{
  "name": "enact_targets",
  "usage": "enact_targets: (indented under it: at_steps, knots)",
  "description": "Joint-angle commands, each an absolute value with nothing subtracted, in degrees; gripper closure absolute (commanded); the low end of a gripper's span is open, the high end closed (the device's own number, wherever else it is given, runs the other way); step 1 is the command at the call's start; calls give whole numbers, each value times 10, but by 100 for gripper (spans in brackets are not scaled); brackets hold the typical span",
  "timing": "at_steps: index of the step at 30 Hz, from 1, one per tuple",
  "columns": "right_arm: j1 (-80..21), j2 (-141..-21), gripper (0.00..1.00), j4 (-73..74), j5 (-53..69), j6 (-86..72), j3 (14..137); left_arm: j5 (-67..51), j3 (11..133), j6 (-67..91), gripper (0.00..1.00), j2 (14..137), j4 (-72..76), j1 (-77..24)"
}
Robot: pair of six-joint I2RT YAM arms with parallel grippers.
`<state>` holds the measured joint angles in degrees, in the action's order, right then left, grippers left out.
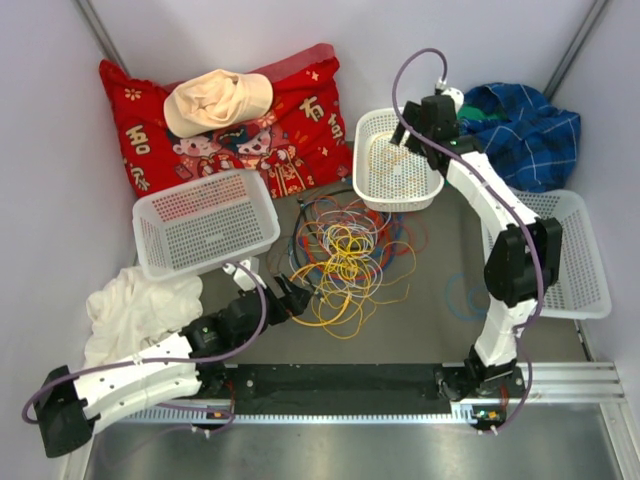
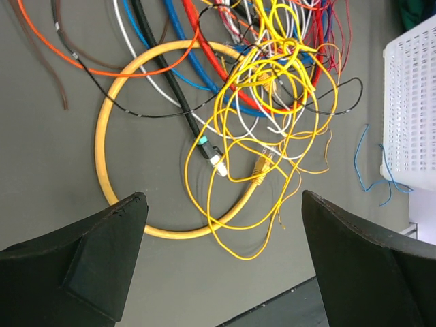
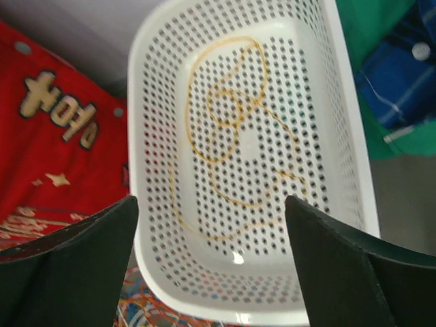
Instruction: Untangle the cables
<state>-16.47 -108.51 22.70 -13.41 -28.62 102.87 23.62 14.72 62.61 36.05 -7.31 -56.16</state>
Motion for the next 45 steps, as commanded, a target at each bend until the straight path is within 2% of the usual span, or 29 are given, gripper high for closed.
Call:
enact_targets:
  at_steps: [1, 6, 11, 17, 22, 26, 29, 30, 32, 33, 35, 45]
  knots:
    - [-170, -978, 11, 194, -135, -287, 931, 243, 187, 601, 1, 357, -67, -562]
    - [-220, -828, 16, 144, -84, -270, 725, 269, 215, 591, 1, 338, -112, -562]
    - [-359, -731, 18, 120, -66, -254, 568, 302, 245, 577, 1, 317, -148, -562]
    - [-456, -721, 19, 112, -75, -284, 484, 317, 273, 572, 1, 315, -178, -562]
    - [-462, -756, 19, 95, -83, -301, 436, 304, 276, 584, 2, 317, -191, -562]
    - [-462, -805, 20, 85, -82, -299, 447, 298, 273, 590, 2, 318, -192, -562]
    - [-462, -841, 33, 63, -62, -291, 468, 308, 281, 580, 2, 317, -199, -561]
    - [-461, -848, 52, 63, -55, -290, 484, 312, 291, 575, 2, 316, -201, -562]
    - [-462, -854, 71, 68, -50, -287, 499, 326, 302, 557, 2, 311, -214, -562]
    - [-462, -849, 86, 71, -48, -287, 510, 330, 314, 551, 2, 309, -220, -562]
    - [-462, -820, 100, 88, -47, -287, 519, 342, 325, 532, 2, 297, -224, -562]
    - [-543, -600, 100, 217, -100, -260, 605, 357, 302, 413, 1, 251, -91, -562]
